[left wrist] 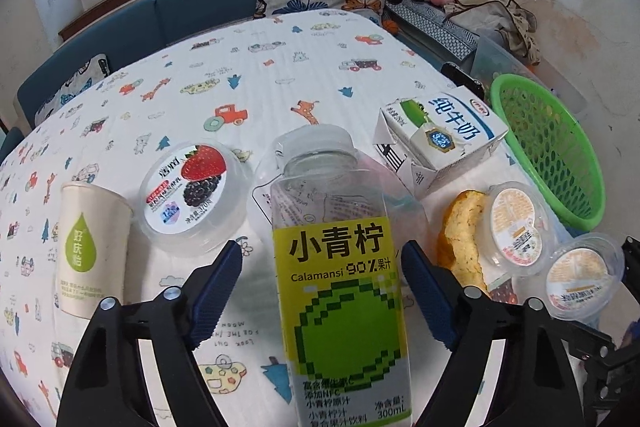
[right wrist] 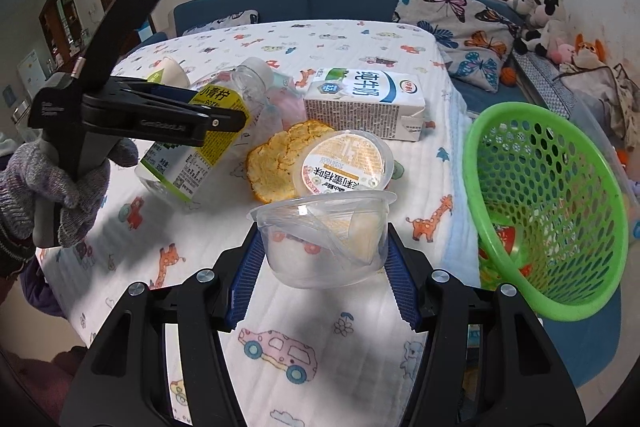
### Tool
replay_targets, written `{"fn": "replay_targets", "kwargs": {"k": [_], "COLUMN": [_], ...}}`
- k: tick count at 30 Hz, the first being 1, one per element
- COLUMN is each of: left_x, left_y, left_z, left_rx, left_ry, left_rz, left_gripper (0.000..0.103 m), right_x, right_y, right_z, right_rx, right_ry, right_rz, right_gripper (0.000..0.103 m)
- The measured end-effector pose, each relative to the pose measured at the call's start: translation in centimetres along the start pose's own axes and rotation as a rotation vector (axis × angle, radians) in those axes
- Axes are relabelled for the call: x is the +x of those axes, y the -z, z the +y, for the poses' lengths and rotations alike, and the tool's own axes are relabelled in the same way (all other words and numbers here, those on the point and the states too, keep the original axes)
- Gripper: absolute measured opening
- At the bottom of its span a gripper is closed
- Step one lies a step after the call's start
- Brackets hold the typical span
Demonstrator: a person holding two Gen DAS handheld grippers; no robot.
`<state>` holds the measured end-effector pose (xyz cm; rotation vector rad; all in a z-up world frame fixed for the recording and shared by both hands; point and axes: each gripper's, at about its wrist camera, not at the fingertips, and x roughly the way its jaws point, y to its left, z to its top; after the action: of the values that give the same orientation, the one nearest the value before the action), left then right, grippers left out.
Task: Collect trash
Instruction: 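Grasp the clear plastic cup with bread with the right tool while the left grasps the lime juice bottle, then drop the plastic cup into the green basket with the right tool while the left drops the lime bottle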
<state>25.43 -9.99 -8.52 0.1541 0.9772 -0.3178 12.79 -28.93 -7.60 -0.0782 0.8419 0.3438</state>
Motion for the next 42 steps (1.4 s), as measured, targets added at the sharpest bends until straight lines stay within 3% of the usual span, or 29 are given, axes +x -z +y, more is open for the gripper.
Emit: {"fn": "replay_targets", "kwargs": {"k": [10,14,17,24,31,42], "left_x": [1.3,1.4,1.2,-0.1,-3.0,-8.1], "left_y": [-0.4,-0.6,-0.6,-0.3,-0.5,-2.4], "left_z": [0.0,0.0,-0.2,-0.2,-0.2,-3.2], "left_rx": [-0.017,-0.021,-0.014,-0.013,0.007,0.085], "left_ry": [-0.015,-0.021,-0.005,0.015,0.041,0.114], "left_rz": [0.012,0.006,0.001,-0.02,-0.066,-0.161], "left_gripper": [0.073,0.066,0.054,0.054,0.054,0.054], "right_x": [-1.1,-1.5,-1.9,-2.8,-3.6,-2.8], "right_y": [0.5,0.6,0.6,0.1,-0.3,0.7], "right_z": [-0.7,-1.3,-1.9,-3.8,-8.1,-17.6], "right_rx": [0.024,0.042,0.06,0.113,0.197,0.365], "right_ry": [0.014,0.017,0.022,0.038,0.102,0.244], "right_rz": [-0.006,-0.014,-0.024,-0.05,-0.069,-0.018], "right_gripper": [0.059,0.059,0.059,0.059,0.059,0.059]}}
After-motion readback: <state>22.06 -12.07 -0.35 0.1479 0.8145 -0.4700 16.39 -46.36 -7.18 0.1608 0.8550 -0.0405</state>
